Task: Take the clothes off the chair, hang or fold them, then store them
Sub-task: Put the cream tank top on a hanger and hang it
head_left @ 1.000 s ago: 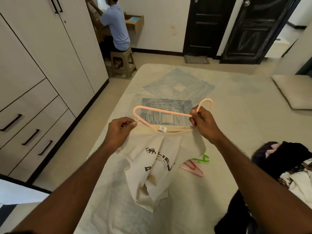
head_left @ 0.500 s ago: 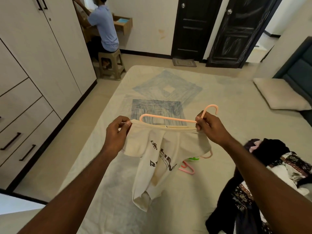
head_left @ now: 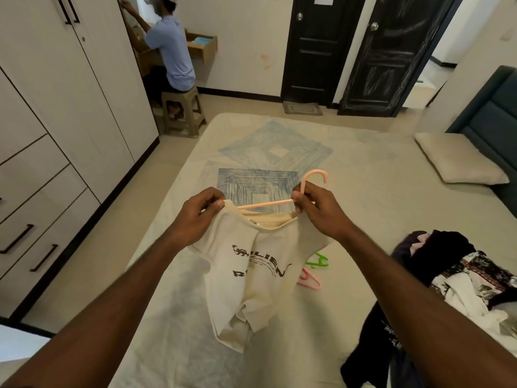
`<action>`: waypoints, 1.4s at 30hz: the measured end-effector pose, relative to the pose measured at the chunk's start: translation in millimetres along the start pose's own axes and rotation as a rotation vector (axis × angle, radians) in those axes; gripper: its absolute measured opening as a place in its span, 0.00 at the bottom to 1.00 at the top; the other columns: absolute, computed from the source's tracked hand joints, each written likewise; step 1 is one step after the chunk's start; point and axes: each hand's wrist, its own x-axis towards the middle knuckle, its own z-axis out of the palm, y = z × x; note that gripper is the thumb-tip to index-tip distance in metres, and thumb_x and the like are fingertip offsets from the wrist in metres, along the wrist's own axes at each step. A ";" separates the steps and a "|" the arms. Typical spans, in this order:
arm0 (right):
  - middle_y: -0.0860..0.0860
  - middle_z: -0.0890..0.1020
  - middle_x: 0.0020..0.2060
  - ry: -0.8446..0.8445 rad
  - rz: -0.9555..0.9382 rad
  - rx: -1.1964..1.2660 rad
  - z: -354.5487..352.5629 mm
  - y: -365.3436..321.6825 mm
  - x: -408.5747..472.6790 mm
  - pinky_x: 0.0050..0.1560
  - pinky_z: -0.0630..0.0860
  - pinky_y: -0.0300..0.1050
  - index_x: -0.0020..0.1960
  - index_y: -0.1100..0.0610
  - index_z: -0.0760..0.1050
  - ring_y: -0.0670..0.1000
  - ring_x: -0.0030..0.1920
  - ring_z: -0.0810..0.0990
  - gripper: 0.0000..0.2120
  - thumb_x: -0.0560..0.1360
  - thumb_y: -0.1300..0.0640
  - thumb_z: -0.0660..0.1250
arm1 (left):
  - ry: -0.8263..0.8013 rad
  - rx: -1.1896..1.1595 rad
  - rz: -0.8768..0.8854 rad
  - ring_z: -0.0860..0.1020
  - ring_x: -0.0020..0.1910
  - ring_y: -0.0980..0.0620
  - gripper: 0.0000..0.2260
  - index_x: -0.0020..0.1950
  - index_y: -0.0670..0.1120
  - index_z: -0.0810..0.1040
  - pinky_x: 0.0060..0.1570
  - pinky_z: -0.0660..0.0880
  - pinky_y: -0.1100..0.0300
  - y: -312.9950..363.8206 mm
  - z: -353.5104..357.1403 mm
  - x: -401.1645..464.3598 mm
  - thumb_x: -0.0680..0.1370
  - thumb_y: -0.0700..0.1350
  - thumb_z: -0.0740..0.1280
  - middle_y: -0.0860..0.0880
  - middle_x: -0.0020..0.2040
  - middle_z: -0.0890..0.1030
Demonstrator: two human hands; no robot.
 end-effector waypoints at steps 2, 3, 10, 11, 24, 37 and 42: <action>0.50 0.79 0.33 0.018 -0.002 0.047 8.8 -7.2 4.4 0.43 0.72 0.42 0.43 0.51 0.74 0.48 0.36 0.77 0.11 0.84 0.57 0.63 | -0.043 0.062 -0.020 0.75 0.39 0.59 0.02 0.51 0.47 0.78 0.40 0.70 0.68 -0.1 -5.1 -0.8 0.82 0.41 0.67 0.51 0.42 0.81; 0.50 0.79 0.33 0.016 -0.002 0.061 13.8 -10.8 6.0 0.42 0.72 0.42 0.43 0.51 0.74 0.47 0.36 0.76 0.11 0.84 0.58 0.63 | -0.059 0.077 -0.036 0.75 0.36 0.59 0.01 0.51 0.47 0.79 0.38 0.70 0.69 -1.3 -9.4 -1.6 0.81 0.41 0.69 0.51 0.41 0.81; 0.49 0.83 0.36 -0.043 -0.030 0.091 43.0 -40.8 25.4 0.47 0.75 0.48 0.46 0.57 0.79 0.49 0.40 0.81 0.07 0.82 0.58 0.67 | -0.126 0.436 -0.111 0.78 0.38 0.55 0.05 0.46 0.49 0.84 0.39 0.73 0.54 -5.9 -28.1 3.9 0.78 0.48 0.71 0.52 0.39 0.82; 0.49 0.83 0.37 -0.067 -0.052 0.102 43.3 -47.5 30.8 0.48 0.75 0.46 0.47 0.57 0.80 0.48 0.40 0.81 0.04 0.80 0.59 0.69 | -0.090 0.443 -0.110 0.78 0.37 0.54 0.06 0.43 0.49 0.84 0.39 0.74 0.53 -3.9 -35.9 2.8 0.78 0.49 0.70 0.52 0.37 0.82; 0.42 0.86 0.39 -0.154 -0.363 0.052 29.9 -154.1 109.7 0.43 0.73 0.34 0.49 0.54 0.87 0.38 0.39 0.80 0.04 0.78 0.57 0.72 | 0.306 0.312 -0.191 0.83 0.45 0.49 0.09 0.53 0.50 0.86 0.47 0.77 0.54 92.4 -203.3 -94.5 0.73 0.49 0.77 0.49 0.46 0.86; 0.49 0.86 0.40 -0.525 -0.641 0.436 164.4 -379.7 109.6 0.42 0.74 0.38 0.54 0.51 0.86 0.41 0.39 0.79 0.06 0.79 0.53 0.71 | 0.819 0.521 -0.333 0.80 0.47 0.54 0.08 0.56 0.45 0.86 0.52 0.77 0.55 199.7 -315.3 -330.4 0.81 0.46 0.69 0.43 0.51 0.86; 0.46 0.87 0.43 -0.700 -0.670 0.480 238.4 -445.4 79.9 0.46 0.79 0.39 0.56 0.51 0.86 0.44 0.42 0.84 0.08 0.80 0.53 0.71 | 0.949 0.722 -0.457 0.76 0.40 0.54 0.03 0.48 0.48 0.83 0.45 0.72 0.55 194.2 -336.7 -398.5 0.78 0.45 0.70 0.49 0.40 0.81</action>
